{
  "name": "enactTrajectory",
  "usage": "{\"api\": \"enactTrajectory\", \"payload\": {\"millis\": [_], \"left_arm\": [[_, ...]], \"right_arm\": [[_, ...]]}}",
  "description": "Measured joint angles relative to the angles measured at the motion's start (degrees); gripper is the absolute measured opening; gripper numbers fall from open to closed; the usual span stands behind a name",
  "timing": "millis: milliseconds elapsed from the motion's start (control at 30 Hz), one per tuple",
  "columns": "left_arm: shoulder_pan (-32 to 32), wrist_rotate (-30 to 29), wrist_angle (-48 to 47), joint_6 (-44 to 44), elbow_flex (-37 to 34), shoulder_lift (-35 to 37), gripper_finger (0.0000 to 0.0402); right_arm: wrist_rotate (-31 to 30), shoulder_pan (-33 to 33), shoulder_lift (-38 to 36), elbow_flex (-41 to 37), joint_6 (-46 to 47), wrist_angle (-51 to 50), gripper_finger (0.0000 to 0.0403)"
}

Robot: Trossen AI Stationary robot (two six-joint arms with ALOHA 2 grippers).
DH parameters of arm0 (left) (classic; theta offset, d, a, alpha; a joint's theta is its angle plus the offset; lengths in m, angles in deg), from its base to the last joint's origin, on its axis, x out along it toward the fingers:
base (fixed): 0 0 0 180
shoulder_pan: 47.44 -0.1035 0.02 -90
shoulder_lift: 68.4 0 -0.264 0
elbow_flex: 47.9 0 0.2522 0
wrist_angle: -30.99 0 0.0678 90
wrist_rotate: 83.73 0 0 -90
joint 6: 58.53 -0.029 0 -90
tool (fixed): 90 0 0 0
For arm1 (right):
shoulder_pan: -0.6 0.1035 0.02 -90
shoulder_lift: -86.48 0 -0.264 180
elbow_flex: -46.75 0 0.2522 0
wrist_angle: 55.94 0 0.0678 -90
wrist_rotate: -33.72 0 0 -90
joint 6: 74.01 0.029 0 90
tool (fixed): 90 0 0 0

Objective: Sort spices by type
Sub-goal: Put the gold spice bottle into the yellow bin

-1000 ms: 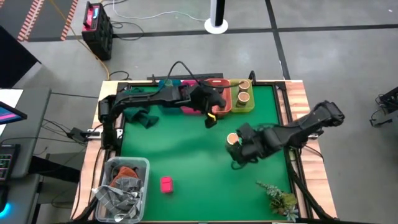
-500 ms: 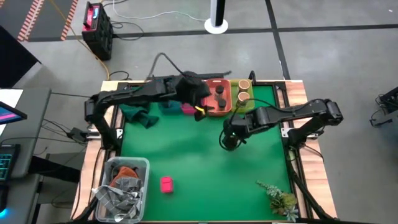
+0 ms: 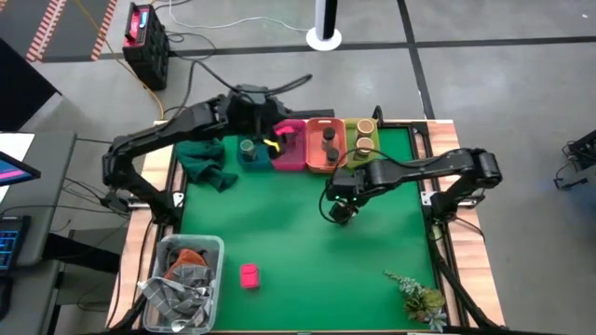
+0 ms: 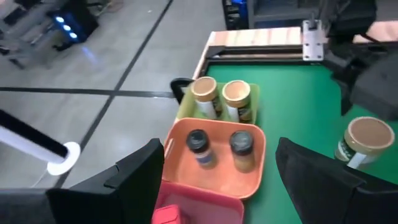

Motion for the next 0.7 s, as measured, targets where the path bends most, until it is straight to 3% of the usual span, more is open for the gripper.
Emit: {"api": "enactTrajectory", "payload": {"millis": [533,700], "left_arm": [[-1.7,-0.8,-12.1,3.9,0.0,5.4,0.0293],[-1.3,-0.8,-13.9,4.4,0.0,5.4,0.0293]], "right_arm": [[8.0,-1.1,9.1,0.0,-5.4,-1.6,0.0396],[10.9,-1.1,11.9,0.0,-6.7,-3.6,0.0372]]}}
